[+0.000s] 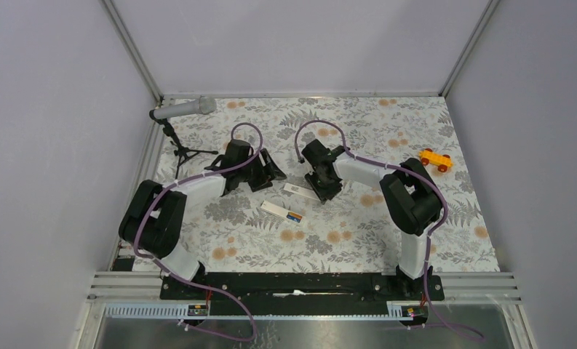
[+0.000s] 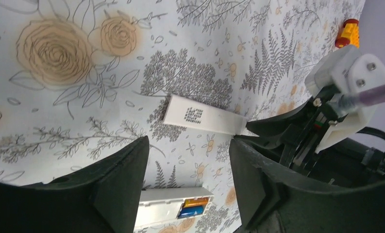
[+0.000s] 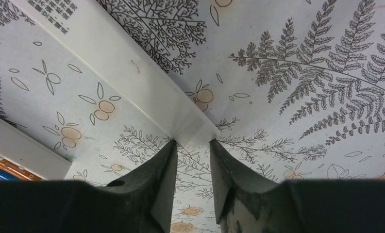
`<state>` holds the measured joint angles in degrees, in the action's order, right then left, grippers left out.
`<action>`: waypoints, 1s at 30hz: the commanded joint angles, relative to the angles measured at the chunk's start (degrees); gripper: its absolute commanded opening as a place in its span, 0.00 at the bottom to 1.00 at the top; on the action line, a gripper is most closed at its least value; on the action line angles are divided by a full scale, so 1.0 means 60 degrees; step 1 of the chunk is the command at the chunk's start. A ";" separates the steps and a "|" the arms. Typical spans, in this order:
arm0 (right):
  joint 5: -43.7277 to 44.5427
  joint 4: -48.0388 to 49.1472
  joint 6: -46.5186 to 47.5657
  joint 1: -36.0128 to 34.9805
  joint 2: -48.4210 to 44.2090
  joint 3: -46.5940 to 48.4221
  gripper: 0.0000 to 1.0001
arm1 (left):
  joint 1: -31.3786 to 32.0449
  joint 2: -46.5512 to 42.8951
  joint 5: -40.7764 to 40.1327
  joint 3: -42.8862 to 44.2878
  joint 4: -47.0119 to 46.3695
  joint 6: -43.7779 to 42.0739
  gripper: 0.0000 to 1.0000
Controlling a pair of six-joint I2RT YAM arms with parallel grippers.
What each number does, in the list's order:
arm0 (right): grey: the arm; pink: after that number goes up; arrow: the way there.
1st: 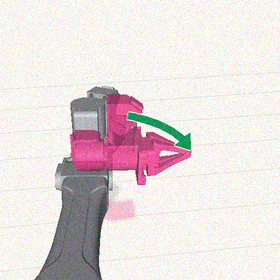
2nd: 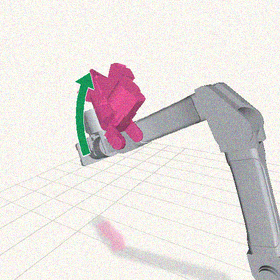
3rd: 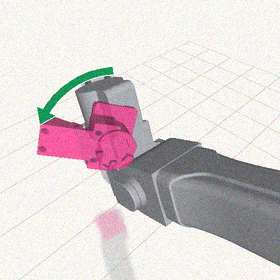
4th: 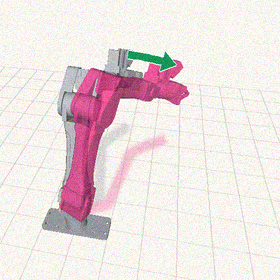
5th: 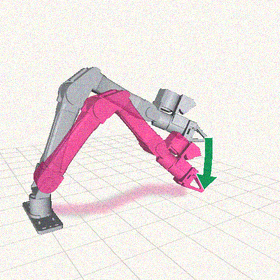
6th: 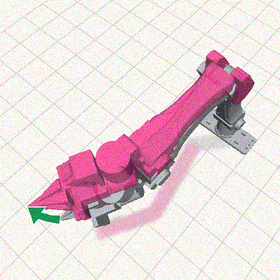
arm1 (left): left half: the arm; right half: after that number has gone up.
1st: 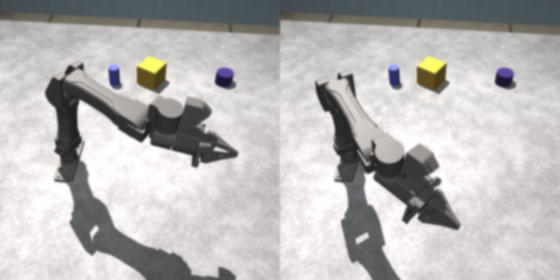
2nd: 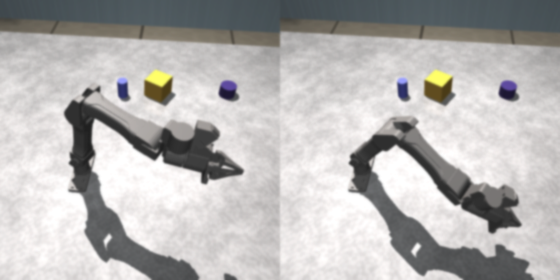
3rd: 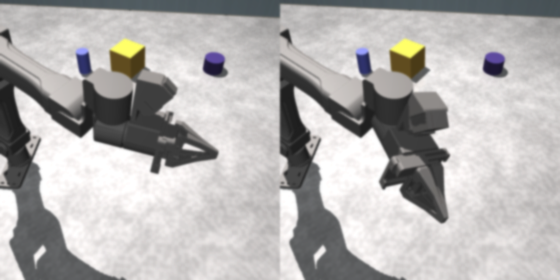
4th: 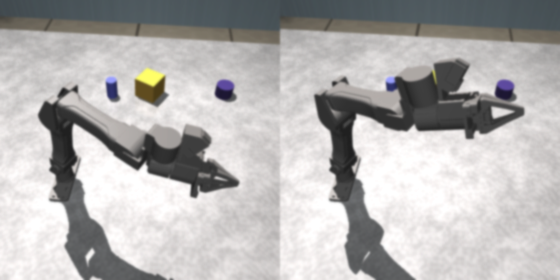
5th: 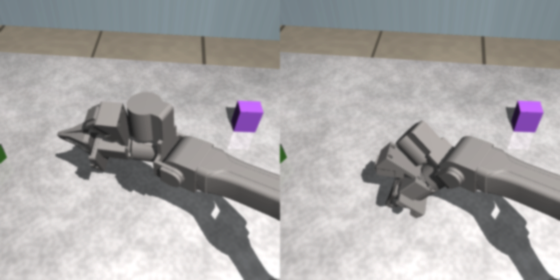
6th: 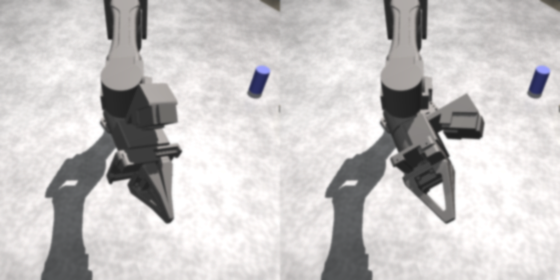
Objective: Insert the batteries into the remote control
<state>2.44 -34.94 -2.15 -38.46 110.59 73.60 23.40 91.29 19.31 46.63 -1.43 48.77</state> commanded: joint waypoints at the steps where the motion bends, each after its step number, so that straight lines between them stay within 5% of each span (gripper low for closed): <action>1: -0.0376 0.0478 0.0312 -0.0181 -0.0015 -0.0268 0.34 | 0.0084 0.0348 0.0007 0.0696 -0.0456 0.0132 0.64; 10: -0.0692 0.0903 0.0100 -0.0191 0.0025 -0.0566 0.32 | 0.0171 0.0999 -0.0309 0.0828 -0.0040 0.0560 0.52; 20: -0.0871 0.1111 0.0073 -0.0189 -0.0065 -0.0796 0.32 | 0.0261 0.1995 0.0173 0.0723 -0.1228 0.0748 0.47; 30: -0.0835 0.1136 0.0152 -0.0183 -0.0098 -0.0864 0.31 | 0.0187 0.1834 -0.0655 0.0795 -0.0566 -0.0335 0.51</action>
<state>0.78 -29.69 -0.75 -38.68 108.79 70.74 24.67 102.91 19.75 49.84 -7.73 52.29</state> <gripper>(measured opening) 0.317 0.483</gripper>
